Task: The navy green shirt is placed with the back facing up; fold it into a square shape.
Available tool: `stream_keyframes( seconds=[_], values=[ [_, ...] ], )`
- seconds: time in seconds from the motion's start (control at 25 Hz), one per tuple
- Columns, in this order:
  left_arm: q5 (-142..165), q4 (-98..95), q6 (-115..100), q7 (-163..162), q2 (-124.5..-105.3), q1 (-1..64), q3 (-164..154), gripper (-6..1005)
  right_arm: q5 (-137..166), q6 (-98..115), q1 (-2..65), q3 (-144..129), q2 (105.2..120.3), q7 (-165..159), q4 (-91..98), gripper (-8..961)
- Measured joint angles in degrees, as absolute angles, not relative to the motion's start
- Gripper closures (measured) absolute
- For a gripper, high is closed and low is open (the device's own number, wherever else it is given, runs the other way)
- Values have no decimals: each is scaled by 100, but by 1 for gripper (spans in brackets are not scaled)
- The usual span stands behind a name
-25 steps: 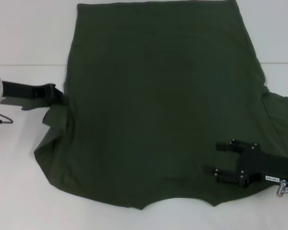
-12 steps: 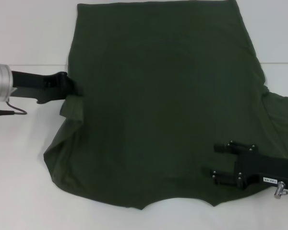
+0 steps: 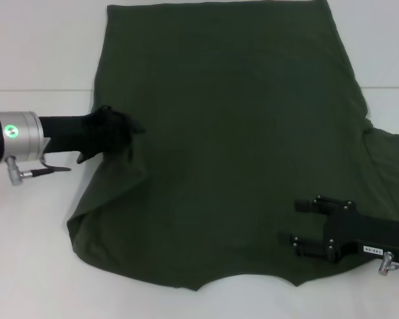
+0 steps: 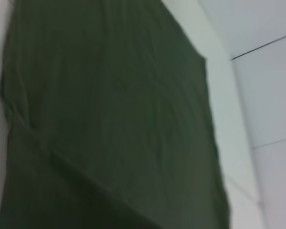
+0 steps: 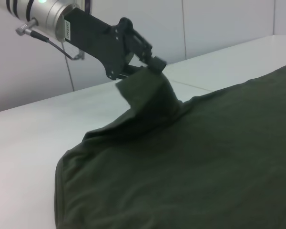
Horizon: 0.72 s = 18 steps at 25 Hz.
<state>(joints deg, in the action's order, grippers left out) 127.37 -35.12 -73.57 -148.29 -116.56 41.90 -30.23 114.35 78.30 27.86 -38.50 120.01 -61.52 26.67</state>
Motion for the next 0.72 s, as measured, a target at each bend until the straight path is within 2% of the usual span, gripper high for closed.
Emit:
stream_keyframes(
  seconds=[0.04, 0.16, 0.4, 0.56, 0.72],
  values=[
    [12569, -3401, -7357, -14785, -11663, 4167, -3023, 948, 11435, 7830, 2786, -3850, 12003, -6152, 2667, 127],
    [12269, -3158, -7366, -14638, -11677, 4133, -3024, 744, 11435, 7825, 2786, -3849, 12004, -6152, 2668, 128],
    [12257, -3005, -7220, -14498, -11730, 4052, -3077, 518, 11435, 7821, 2786, -3849, 12006, -6152, 2672, 128],
    [12233, -2962, -7069, -14464, -11782, 3982, -3079, 497, 11434, 7821, 2786, -3850, 12006, -6152, 2671, 128],
    [12383, -3005, -7152, -14426, -11747, 3931, -3100, 490, 11434, 7822, 2783, -3849, 12005, -6152, 2666, 128]
  ],
)
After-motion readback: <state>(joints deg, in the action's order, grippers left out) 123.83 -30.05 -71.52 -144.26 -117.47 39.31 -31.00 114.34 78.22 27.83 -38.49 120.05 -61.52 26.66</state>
